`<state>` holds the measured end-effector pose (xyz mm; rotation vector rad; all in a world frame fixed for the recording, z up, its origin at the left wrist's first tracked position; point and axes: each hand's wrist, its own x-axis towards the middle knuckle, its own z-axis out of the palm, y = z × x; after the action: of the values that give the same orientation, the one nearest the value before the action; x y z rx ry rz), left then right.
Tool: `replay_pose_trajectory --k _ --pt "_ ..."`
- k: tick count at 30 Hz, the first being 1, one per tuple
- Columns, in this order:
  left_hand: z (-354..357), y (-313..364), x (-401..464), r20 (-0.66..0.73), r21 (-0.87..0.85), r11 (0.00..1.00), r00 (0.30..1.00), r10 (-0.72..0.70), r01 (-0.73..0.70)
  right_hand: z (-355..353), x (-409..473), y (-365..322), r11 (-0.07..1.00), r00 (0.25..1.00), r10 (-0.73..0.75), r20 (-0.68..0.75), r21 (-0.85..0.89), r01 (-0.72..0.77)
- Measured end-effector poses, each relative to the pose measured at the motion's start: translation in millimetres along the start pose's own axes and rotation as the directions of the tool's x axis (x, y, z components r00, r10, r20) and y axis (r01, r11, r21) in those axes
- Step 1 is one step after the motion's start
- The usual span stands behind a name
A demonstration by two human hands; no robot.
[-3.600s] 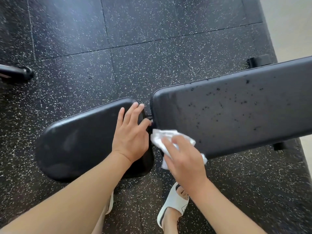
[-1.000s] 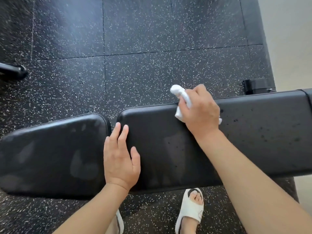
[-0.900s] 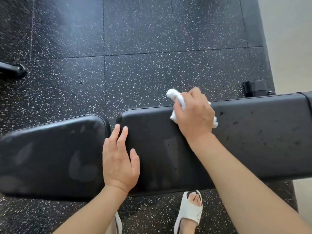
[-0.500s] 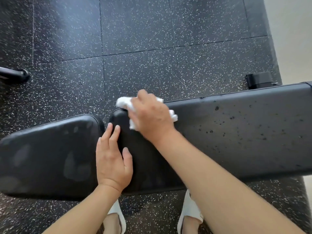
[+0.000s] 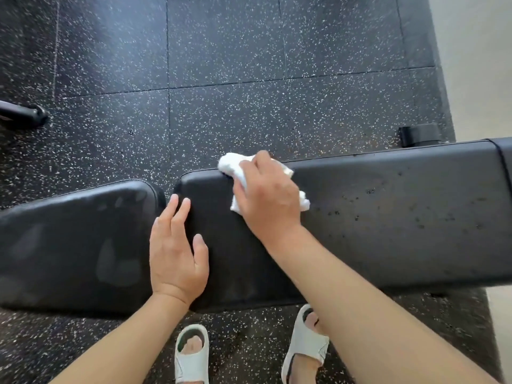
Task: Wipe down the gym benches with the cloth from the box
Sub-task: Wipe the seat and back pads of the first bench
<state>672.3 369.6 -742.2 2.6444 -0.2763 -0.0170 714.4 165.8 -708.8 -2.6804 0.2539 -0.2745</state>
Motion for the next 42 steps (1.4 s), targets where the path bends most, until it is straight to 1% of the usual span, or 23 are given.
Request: replay_pose_trajectory --k 2,4,7,9,11,13,14,16,18,21,23,24,25,27,28,29,30,32,33,34,36,39,42 --pt "0.3 0.5 -0.8 0.003 -0.015 1.0 1.0 -0.006 0.006 20.2 -13.6 -37.4 0.997 0.998 -0.057 0.004 0.055 0.057" --pt "0.0 1.1 -0.4 -0.002 -0.03 1.0 1.0 0.0 0.0 28.1 -17.6 -50.8 0.994 0.997 -0.076 -0.029 0.071 0.078" --pt "0.3 -1.4 -0.2 -0.007 -0.022 1.0 1.0 0.014 -0.014 21.2 -29.9 -39.6 0.99 0.989 -0.131 -0.062 0.05 0.135" --pt "0.2 -0.9 -0.7 -0.012 -0.022 1.0 1.0 0.019 -0.019 6.2 -44.8 -12.9 0.988 0.985 -0.154 -0.078 -0.005 0.154" --pt "-0.5 2.2 -0.8 -0.018 -0.031 0.999 1.0 0.021 -0.022 -15.9 -55.9 24.3 0.994 0.983 -0.07 -0.17 -0.094 0.055" --pt "-2.3 4.1 -0.7 -0.028 -0.039 0.999 0.999 0.018 -0.02 -37.3 -64.7 53.4 0.985 0.961 0.068 -0.268 -0.137 -0.108" --pt "-2.7 3.9 0.0 -0.034 -0.037 0.999 0.999 0.017 -0.018 -42.8 -68.9 58.9 0.972 0.946 0.152 -0.286 -0.13 -0.195" --pt "-2.4 3.5 -1.1 -0.031 -0.037 0.999 0.999 0.009 -0.01 -40.1 -78.1 48.7 0.935 0.906 0.307 -0.291 -0.086 -0.345" --pt "-3.9 3.9 -2.5 -0.016 -0.047 0.999 1.0 0.002 -0.003 -20.6 -91.6 14.8 0.924 0.89 0.356 -0.285 -0.033 -0.38" --pt "-5.0 2.3 -1.2 -0.005 -0.055 0.998 1.0 0.028 -0.028 12.0 -109.9 -59.2 0.964 0.941 0.267 -0.209 0.037 -0.265" --pt "-3.0 -0.5 0.7 -0.017 -0.062 0.997 0.999 0.037 -0.038 19.4 -117.6 -83.1 0.977 0.962 0.206 -0.18 0.097 -0.191" --pt "-2.3 -1.6 0.6 -0.026 -0.065 0.997 0.999 0.032 -0.033 17.2 -118.8 -80.8 0.985 0.974 0.152 -0.167 0.104 -0.135" --pt "-2.0 -2.2 -0.4 -0.034 -0.067 0.997 0.999 0.027 -0.029 12.4 -118.5 -71.8 0.996 0.988 0.07 -0.14 0.067 -0.061" --pt "-2.1 -1.0 -2.7 -0.049 -0.076 0.997 0.998 0.026 -0.03 -4.4 -116.0 -36.5 0.99 0.99 -0.116 -0.08 -0.091 0.109" --pt "-2.1 -0.6 -3.5 -0.053 -0.081 0.996 0.998 0.028 -0.033 -15.0 -113.4 -11.9 0.982 0.987 -0.134 -0.089 -0.148 0.12" --pt "-1.8 -0.6 -4.0 -0.059 -0.082 0.996 0.998 0.029 -0.034 -26.0 -109.7 13.8 0.983 0.989 -0.082 -0.125 -0.175 0.059" --pt "-0.9 -1.2 -4.0 -0.068 -0.081 0.996 0.997 0.027 -0.033 -36.6 -105.6 36.0 0.983 0.985 0.031 -0.17 -0.175 -0.062" --pt "0.3 -2.9 -2.9 -0.078 -0.076 0.997 0.997 0.025 -0.031 -47.4 -100.6 57.1 0.937 0.925 0.28 -0.258 -0.135 -0.322" --pt "-0.5 -3.4 -4.0 -0.076 -0.078 0.997 0.997 0.021 -0.027 -43.3 -101.5 53.8 0.908 0.894 0.349 -0.281 -0.133 -0.397" --pt "-1.6 -2.7 -4.3 -0.071 -0.082 0.996 0.997 0.018 -0.024 -37.2 -102.3 43.4 0.897 0.878 0.371 -0.302 -0.129 -0.423" --pt "-3.7 -0.1 -4.8 -0.051 -0.091 0.996 0.999 0.016 -0.02 -19.2 -105.9 9.8 0.922 0.892 0.327 -0.311 -0.102 -0.374" --pt "-7.4 0.4 -2.6 -0.006 -0.104 0.995 1.0 -0.003 0.003 16.1 -118.6 -56.2 0.971 0.945 0.226 -0.236 -0.022 -0.237" --pt "-14.1 1.2 -1.2 0.034 -0.174 0.985 0.999 -0.012 0.018 26.6 -125.3 -92.8 0.968 0.95 0.243 -0.195 0.117 -0.224"
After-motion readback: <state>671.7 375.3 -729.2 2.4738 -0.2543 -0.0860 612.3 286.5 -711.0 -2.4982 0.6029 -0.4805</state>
